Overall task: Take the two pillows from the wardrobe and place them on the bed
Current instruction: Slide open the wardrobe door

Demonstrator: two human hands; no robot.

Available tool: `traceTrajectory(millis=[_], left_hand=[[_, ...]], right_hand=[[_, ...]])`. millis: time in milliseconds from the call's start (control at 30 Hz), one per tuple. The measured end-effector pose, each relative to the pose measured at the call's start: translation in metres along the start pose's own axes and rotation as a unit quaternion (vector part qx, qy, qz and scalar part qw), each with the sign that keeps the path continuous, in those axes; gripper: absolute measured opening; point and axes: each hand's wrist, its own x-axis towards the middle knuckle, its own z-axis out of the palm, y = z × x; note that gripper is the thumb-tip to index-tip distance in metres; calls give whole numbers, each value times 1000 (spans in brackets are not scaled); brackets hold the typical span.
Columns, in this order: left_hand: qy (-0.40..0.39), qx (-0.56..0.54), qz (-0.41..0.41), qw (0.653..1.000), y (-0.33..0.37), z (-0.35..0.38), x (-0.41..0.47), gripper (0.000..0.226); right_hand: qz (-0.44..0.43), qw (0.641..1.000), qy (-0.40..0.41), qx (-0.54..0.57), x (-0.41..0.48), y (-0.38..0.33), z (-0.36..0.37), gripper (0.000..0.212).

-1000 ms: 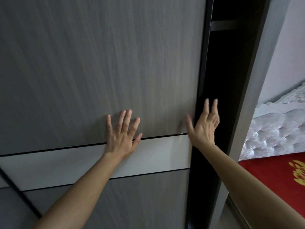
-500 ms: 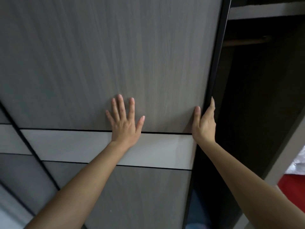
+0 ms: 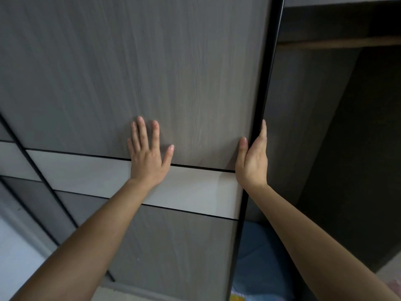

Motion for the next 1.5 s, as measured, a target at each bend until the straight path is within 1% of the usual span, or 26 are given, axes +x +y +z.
traceTrajectory(millis=[167, 333, 433, 567, 800, 967, 1100, 1267, 1400, 1433, 1500], left_hand=[[-3, -58, -51, 997, -24, -4, 3, 75], [-30, -103, -60, 992, -56, -4, -3, 72], [-46, -125, -73, 988, -76, -1, -10, 75], [-48, -134, -97, 985, -100, 0, -10, 87], [-42, -150, -139, 978, -143, 0, 2, 90], [-26, -170, -167, 971, -160, 4, 7, 97], [-16, -172, -178, 969, -172, 6, 9, 99], [-14, -178, -180, 967, -175, 4, 9, 100], [-15, -188, -170, 967, -164, -1, 2, 98], [-14, -180, -150, 972, -158, 0, -4, 95], [0, -139, -64, 988, -142, 6, -25, 82]], right_hand=[[-14, 999, -38, 12, -4, -19, 34, 64], [-50, 995, -89, 10, -6, -35, 62, 68], [-51, 992, -114, -4, -9, -46, 83, 70], [-74, 991, -111, 1, -13, -62, 114, 71], [-114, 984, -134, 0, -13, -82, 158, 72], [-122, 983, -140, -6, -17, -91, 181, 70], [-150, 977, -149, -29, -18, -94, 193, 70], [-159, 972, -165, -57, -17, -91, 196, 71], [-191, 962, -176, -88, -14, -88, 188, 71], [-204, 957, -180, -105, -16, -82, 182, 70], [-232, 940, -197, -156, -30, -58, 166, 67]])
